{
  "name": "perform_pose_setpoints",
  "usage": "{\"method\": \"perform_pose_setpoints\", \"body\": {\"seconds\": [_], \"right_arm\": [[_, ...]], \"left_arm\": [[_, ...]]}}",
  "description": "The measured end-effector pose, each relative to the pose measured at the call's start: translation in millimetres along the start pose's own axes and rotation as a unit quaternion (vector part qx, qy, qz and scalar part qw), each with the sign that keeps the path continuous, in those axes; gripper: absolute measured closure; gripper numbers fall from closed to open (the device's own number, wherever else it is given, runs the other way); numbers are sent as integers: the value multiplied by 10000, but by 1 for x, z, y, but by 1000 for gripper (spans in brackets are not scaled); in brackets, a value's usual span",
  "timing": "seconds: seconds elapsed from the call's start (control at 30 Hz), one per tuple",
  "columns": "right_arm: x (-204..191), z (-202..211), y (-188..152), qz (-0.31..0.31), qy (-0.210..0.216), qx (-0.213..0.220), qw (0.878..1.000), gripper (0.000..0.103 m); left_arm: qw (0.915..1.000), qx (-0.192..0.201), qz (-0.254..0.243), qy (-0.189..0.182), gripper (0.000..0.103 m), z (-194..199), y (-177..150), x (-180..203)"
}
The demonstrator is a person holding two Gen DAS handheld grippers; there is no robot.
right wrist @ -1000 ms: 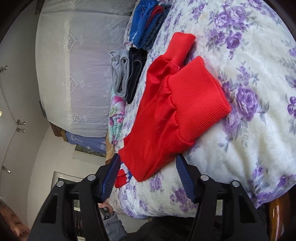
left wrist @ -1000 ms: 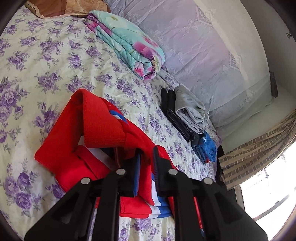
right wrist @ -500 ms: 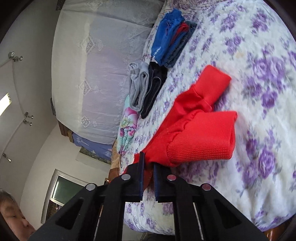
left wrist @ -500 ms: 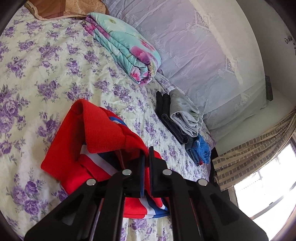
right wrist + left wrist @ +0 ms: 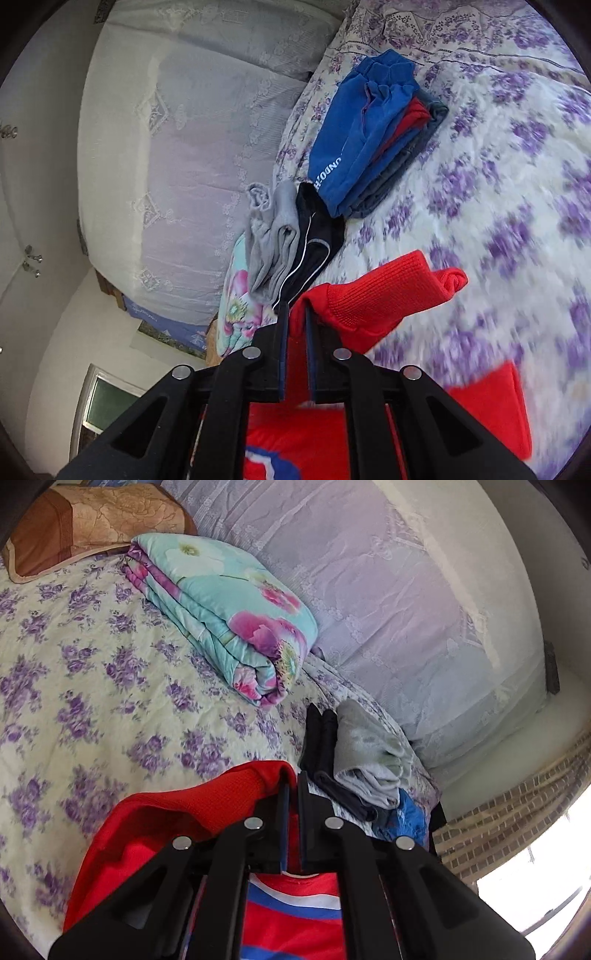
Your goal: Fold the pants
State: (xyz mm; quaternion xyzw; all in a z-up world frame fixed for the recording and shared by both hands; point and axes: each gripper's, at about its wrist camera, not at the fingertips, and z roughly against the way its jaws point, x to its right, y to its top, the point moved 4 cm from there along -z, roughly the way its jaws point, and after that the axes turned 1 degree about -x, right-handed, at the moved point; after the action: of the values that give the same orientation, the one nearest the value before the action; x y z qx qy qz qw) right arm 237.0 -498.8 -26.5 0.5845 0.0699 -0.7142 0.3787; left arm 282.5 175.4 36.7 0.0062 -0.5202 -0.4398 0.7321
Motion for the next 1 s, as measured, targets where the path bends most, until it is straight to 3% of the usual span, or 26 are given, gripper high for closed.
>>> {"method": "perform_pose_setpoints", "body": {"seconds": [0.03, 0.07, 0.1, 0.13, 0.17, 0.23, 0.33, 0.4, 0.47, 0.77, 1.0], "right_arm": [[0, -22, 17, 110, -229, 91, 9996, 90], [2, -43, 29, 280, -597, 88, 9978, 76], [9, -61, 42, 298, -906, 19, 9954, 44], [18, -70, 46, 82, -1141, 16, 9934, 38], [25, -70, 46, -158, -1054, 130, 9942, 38], [26, -64, 36, -150, -596, 52, 9981, 38], [28, -37, 15, 231, -771, 11, 9968, 38], [29, -15, -1, 384, -891, -30, 9953, 38], [31, 8, -21, 463, -957, -90, 9943, 38], [45, 89, -116, 322, -963, -412, 9940, 36], [66, 87, -153, -57, -755, -750, 9943, 36]], "left_arm": [[9999, -15, 50, 151, 100, -19, 11, -2], [9991, -146, 71, 394, 99, -43, 21, -7], [9975, -283, 204, 613, 97, -63, 26, -17], [9947, -423, 454, 819, 96, -79, 28, -30], [9912, -582, 754, 914, 95, -91, 25, -45], [9908, -756, 944, 611, 95, -96, 19, -58], [9941, -688, 624, 555, 92, -75, 11, -62], [9955, -614, 506, 506, 71, -52, 3, -64], [9960, -571, 508, 455, 62, -25, -10, -68], [9963, -725, 65, 462, 52, 66, -92, -75], [9951, -889, 313, 304, 51, 88, -141, -92]]}}
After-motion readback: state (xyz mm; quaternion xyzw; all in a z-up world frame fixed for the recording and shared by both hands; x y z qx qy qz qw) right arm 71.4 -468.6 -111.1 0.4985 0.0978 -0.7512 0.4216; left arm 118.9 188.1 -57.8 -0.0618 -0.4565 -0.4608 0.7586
